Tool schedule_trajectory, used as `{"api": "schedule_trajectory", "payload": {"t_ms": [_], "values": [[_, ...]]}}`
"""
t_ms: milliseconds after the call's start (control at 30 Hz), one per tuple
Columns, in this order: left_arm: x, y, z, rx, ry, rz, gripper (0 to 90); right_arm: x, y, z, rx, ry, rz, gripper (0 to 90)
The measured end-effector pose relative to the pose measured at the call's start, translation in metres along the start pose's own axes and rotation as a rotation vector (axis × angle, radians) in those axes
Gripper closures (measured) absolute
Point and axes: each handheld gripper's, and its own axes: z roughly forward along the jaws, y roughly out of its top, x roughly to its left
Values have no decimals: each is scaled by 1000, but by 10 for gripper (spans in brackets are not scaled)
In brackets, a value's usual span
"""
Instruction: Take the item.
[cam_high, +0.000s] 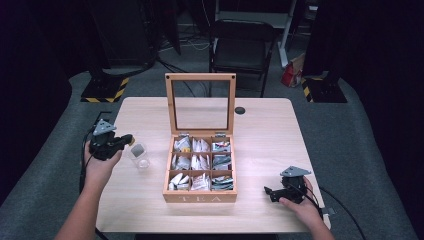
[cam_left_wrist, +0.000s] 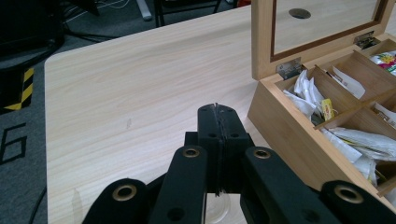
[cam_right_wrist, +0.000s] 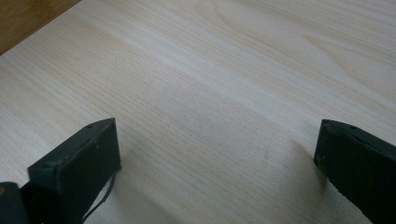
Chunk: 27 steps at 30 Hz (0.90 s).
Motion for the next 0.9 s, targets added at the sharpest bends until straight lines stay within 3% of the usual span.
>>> {"api": "schedule_trajectory", "payload": {"t_ms": [700,900], "values": [[-1,-18,19,47,-1,-25,893,0,0,0,0,0,1,0],[-2,-19,22,72,6,-21,845,0,0,0,-1,3,3,0]]}}
